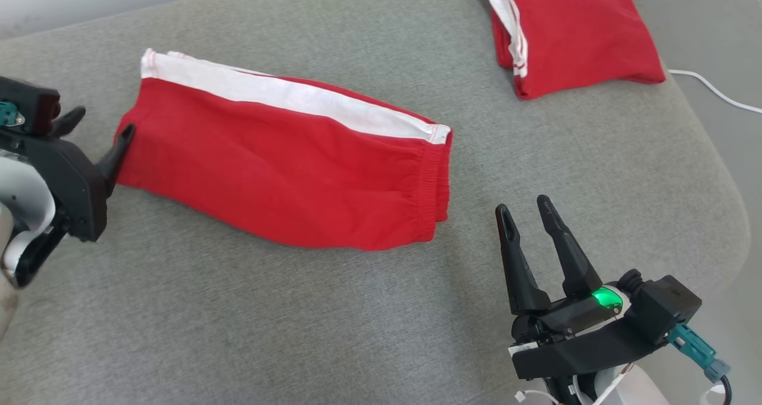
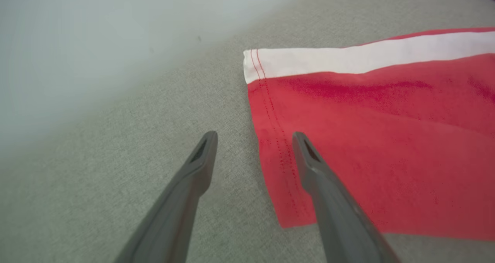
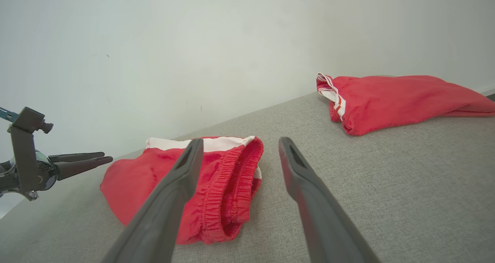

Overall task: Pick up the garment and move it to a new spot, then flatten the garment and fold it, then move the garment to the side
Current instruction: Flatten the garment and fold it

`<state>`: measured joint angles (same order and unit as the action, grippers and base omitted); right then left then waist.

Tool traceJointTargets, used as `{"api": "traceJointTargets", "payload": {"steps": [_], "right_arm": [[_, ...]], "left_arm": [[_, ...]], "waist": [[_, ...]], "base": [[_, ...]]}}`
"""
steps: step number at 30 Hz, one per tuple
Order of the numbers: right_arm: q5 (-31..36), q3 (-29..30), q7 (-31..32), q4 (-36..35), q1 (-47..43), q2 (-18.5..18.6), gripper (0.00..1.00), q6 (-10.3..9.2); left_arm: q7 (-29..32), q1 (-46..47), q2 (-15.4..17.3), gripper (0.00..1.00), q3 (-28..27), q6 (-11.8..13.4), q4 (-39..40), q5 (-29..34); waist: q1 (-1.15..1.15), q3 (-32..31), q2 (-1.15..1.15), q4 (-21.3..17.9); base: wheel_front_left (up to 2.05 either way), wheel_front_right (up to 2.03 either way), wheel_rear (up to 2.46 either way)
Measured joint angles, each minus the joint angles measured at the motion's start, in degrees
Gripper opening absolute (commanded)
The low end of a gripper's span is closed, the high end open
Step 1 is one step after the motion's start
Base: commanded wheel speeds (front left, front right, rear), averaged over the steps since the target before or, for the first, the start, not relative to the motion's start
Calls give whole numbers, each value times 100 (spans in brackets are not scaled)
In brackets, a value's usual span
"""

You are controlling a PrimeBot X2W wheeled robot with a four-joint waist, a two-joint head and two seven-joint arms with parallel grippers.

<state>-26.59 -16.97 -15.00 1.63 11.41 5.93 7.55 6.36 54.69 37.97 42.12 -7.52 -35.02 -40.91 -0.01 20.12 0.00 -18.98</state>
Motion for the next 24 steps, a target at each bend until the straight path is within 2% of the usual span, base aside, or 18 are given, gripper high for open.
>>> {"api": "traceJointTargets", "payload": {"steps": [6,15,16,18,24], "right_arm": [[0,-58,0,22,37,-49,100,0],[9,-92,0,75,113,-105,100,0],[10,-90,1,77,113,-108,100,0],[16,-83,0,79,112,-120,100,0],[49,-48,0,93,107,-129,100,0]], "left_arm": [[809,-31,238,100,318,0,297,-579],[1482,64,392,100,537,1,270,-816],[1537,79,392,89,545,1,268,-836],[1618,114,390,0,555,1,268,-896],[1575,98,268,0,569,10,358,-1067]], "waist": [[0,50,0,-162],[1,182,0,-370],[1,193,0,-385],[1,208,0,-402],[2,145,0,-287]], "base": [[0,0,0],[0,0,0],[0,0,0],[0,0,0],[0,0,0]]}}
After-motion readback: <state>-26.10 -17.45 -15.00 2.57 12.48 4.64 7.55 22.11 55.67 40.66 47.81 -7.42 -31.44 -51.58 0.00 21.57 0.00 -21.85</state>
